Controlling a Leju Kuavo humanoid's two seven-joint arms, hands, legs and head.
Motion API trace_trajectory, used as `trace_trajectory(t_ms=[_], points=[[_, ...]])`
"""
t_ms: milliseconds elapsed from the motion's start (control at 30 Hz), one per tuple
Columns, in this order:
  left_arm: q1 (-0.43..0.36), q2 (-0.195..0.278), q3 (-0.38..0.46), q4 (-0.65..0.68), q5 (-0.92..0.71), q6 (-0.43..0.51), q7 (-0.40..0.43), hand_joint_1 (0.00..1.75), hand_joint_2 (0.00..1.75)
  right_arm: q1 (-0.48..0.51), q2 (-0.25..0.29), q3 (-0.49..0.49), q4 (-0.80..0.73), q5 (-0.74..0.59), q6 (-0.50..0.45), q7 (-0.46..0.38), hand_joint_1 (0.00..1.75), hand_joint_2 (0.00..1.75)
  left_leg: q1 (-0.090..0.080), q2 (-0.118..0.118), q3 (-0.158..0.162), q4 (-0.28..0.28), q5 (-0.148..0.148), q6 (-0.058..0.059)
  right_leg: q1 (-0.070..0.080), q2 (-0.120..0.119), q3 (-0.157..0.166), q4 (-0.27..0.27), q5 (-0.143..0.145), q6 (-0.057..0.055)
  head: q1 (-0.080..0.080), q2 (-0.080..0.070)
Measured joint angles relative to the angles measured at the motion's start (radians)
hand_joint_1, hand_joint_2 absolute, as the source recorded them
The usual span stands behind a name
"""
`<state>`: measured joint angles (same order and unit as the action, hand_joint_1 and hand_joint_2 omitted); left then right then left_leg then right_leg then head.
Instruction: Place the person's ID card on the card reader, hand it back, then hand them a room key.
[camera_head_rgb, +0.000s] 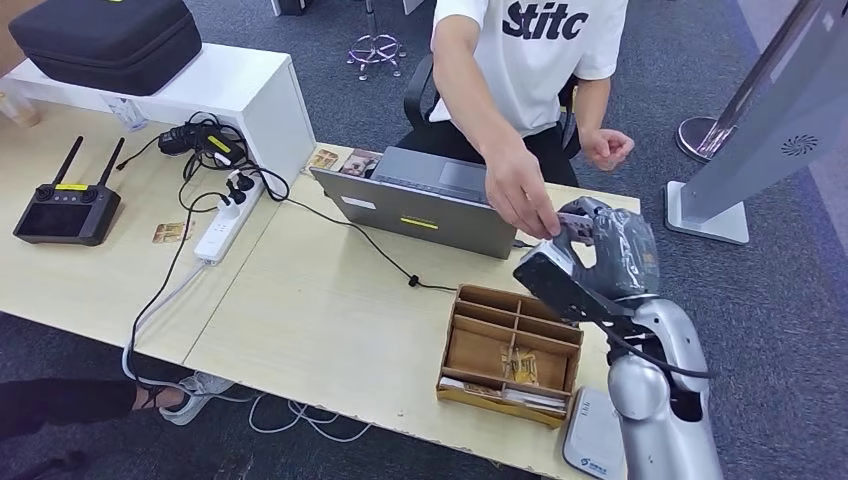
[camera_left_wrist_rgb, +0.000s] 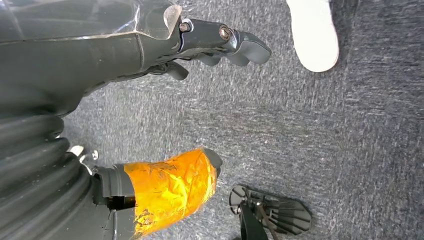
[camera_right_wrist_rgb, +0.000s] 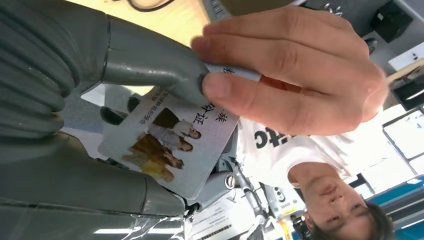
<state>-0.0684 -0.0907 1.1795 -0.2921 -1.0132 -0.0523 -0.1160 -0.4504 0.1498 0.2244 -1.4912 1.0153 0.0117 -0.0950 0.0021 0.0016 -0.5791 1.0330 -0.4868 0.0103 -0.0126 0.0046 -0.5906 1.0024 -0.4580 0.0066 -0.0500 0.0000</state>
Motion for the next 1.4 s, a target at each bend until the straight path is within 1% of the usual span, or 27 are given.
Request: trace_trajectory(t_ms=[67,133,333,467,567,667,833,900,1033,1133,1200,1367,1400], points=[[-0.004,0.002,0.0,0.0,-0.006,-0.001,0.0,0.0,1.75,-0.037,0.018,0.014,0.054,-0.025,0.01,-0.011,0.0,1.75,0.0,-0.001,0.0,0.0,0.0,-0.001,0.0,-0.001,0.0,0.0,0.0,0.0,0.0,0.0],[-0.005,0.003,0.0,0.001,-0.01,-0.002,0.0,0.0,1.75,-0.054,0.029,0.029,0.084,-0.058,0.018,-0.03,0.0,1.75,0.001,-0.002,-0.001,0.0,0.001,-0.001,0.0,-0.002,0.0,0.0,0.0,0.0,0.0,0.0],[-0.004,0.003,0.0,0.001,-0.01,-0.001,0.0,0.0,1.75,-0.05,0.034,0.071,0.092,-0.081,0.015,-0.053,0.0,1.75,0.001,-0.003,-0.001,0.0,0.0,-0.001,0.0,-0.002,-0.001,0.0,-0.001,-0.001,0.0,0.0],[-0.002,0.002,0.0,0.001,0.0,0.002,0.0,0.0,1.75,-0.01,0.029,0.084,0.043,-0.106,-0.006,-0.086,0.0,1.75,0.001,-0.003,-0.002,0.0,0.0,-0.001,0.0,-0.002,-0.001,0.0,-0.001,-0.001,0.0,0.0],[0.001,0.001,0.0,0.001,0.008,0.006,0.0,0.0,1.75,0.035,0.013,0.094,-0.012,-0.109,-0.019,-0.102,0.0,1.75,0.0,-0.003,-0.002,0.0,0.0,0.0,0.0,-0.002,-0.001,-0.001,-0.001,-0.001,0.0,0.0],[0.002,-0.002,0.005,0.001,0.023,0.013,0.0,0.0,1.75,0.096,-0.024,0.099,-0.082,-0.14,-0.038,-0.14,0.0,1.75,0.0,-0.004,-0.001,0.0,0.0,0.0,0.0,-0.004,-0.001,-0.001,-0.001,0.0,0.0,0.0],[0.017,-0.01,0.031,0.001,0.045,0.019,-0.001,0.0,1.75,0.267,-0.125,0.087,-0.242,-0.259,-0.069,-0.257,0.0,1.75,0.0,-0.006,-0.002,0.0,-0.002,0.001,0.0,-0.005,0.0,-0.002,-0.003,0.002,0.0,0.0],[0.019,-0.012,0.042,0.001,0.051,0.019,-0.003,0.0,1.75,0.338,-0.164,0.074,-0.299,-0.274,-0.076,-0.296,0.0,1.75,-0.001,-0.006,-0.001,0.0,-0.003,0.002,0.0,-0.005,0.0,-0.002,-0.004,0.002,0.0,0.0],[0.026,-0.019,0.071,0.001,0.062,0.019,-0.011,0.0,1.75,0.512,-0.259,0.041,-0.401,-0.294,-0.086,-0.378,0.0,1.75,-0.001,-0.008,0.0,0.0,-0.006,0.004,0.0,-0.008,0.003,-0.002,-0.007,0.004,0.0,0.0],[0.029,-0.022,0.087,0.001,0.067,0.019,-0.014,0.0,1.75,0.601,-0.314,0.014,-0.45,-0.303,-0.085,-0.411,0.0,1.75,-0.001,-0.007,0.001,0.0,-0.007,0.003,0.0,-0.007,0.003,-0.002,-0.008,0.004,0.0,0.0],[0.028,-0.023,0.093,0.001,0.069,0.019,-0.016,0.0,1.75,0.632,-0.333,0.005,-0.468,-0.303,-0.084,-0.42,0.0,1.75,-0.001,-0.007,0.001,0.0,-0.007,0.003,0.0,-0.007,0.004,-0.002,-0.008,0.005,0.0,0.0],[0.028,-0.023,0.094,0.001,0.07,0.019,-0.016,0.0,1.75,0.638,-0.337,0.004,-0.471,-0.302,-0.083,-0.42,0.0,1.75,-0.001,-0.007,0.001,0.0,-0.007,0.003,0.0,-0.007,0.004,-0.002,-0.008,0.005,0.0,0.0],[0.028,-0.023,0.096,0.001,0.07,0.019,-0.017,0.0,1.75,0.65,-0.345,0.002,-0.475,-0.297,-0.079,-0.42,0.0,1.75,-0.001,-0.007,0.001,0.0,-0.007,0.003,0.0,-0.007,0.003,-0.002,-0.008,0.005,0.0,0.0]])
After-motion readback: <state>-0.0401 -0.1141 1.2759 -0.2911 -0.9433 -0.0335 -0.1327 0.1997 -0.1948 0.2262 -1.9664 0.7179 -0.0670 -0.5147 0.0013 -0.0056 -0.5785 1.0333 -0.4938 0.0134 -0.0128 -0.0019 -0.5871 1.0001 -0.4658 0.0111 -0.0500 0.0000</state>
